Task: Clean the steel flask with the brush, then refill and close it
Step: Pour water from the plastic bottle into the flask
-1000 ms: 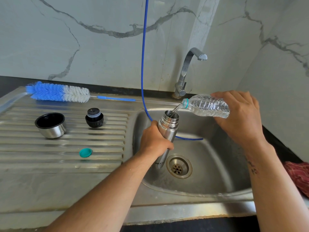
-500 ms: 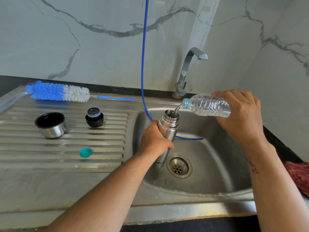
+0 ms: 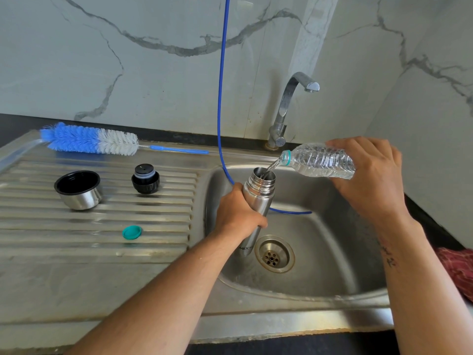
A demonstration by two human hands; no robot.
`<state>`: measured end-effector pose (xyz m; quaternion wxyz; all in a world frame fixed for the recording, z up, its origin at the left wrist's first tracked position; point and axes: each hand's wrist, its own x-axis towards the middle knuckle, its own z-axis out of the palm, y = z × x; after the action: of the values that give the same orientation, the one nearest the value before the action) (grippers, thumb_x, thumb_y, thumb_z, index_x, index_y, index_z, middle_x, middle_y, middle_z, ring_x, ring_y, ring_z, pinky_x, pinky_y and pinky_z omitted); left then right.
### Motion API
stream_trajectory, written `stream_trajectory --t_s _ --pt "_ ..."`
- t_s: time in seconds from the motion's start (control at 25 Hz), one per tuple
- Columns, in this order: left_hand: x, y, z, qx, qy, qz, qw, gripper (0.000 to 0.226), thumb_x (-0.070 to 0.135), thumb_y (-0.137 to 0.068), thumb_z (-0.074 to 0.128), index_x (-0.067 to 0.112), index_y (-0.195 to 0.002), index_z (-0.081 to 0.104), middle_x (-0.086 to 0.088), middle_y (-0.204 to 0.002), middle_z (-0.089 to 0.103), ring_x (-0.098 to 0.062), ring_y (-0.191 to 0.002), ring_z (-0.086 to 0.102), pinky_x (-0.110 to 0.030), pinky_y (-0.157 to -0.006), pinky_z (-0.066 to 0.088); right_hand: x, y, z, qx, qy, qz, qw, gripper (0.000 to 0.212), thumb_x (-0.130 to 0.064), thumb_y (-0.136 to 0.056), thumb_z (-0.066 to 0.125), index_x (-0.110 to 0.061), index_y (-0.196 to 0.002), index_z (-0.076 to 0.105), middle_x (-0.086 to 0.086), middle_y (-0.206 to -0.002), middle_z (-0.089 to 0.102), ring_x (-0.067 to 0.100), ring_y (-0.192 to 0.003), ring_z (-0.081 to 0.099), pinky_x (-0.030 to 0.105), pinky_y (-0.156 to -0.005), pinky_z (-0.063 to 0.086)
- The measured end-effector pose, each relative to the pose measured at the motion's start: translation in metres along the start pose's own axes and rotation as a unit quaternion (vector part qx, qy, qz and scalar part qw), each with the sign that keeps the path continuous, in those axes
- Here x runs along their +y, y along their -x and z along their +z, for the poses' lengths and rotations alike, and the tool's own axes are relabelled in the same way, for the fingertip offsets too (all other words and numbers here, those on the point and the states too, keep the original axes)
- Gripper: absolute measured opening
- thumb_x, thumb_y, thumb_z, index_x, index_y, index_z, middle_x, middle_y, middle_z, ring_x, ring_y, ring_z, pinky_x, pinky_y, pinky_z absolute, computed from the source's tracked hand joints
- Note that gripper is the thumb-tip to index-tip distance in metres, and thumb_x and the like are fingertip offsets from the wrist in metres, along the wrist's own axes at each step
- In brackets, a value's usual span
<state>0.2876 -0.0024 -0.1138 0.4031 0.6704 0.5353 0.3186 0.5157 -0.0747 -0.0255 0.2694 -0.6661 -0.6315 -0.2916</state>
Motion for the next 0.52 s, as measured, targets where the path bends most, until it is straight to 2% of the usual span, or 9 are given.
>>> stream_trajectory --t_s 0.16,0.52 --pt "0.0 -0.0004 0.0005 0.003 -0.007 -0.003 1.0 0.07 0.016 -0.053 0.097 0.021 -0.11 0.057 0.003 -0.104 0.067 -0.019 -0.093 0.065 -0.034 -0.08 0.056 -0.0012 -0.0004 -0.0015 -0.006 -0.005 0.002 1.0 0.058 -0.003 -0.077 0.077 -0.024 -0.13 0.066 0.0 -0.122 0.069 0.031 -0.117 0.051 0.052 -0.106 0.034" --pt "0.0002 0.0007 0.0 -0.009 -0.002 0.0 1.0 0.07 0.014 -0.056 0.097 0.022 -0.111 0.056 0.003 -0.106 0.066 -0.018 -0.094 0.064 -0.03 -0.076 0.05 -0.0012 -0.001 -0.0021 0.001 0.0 -0.003 1.0 0.058 -0.001 -0.076 0.078 -0.022 -0.129 0.067 0.002 -0.122 0.069 0.033 -0.118 0.052 0.054 -0.107 0.034"
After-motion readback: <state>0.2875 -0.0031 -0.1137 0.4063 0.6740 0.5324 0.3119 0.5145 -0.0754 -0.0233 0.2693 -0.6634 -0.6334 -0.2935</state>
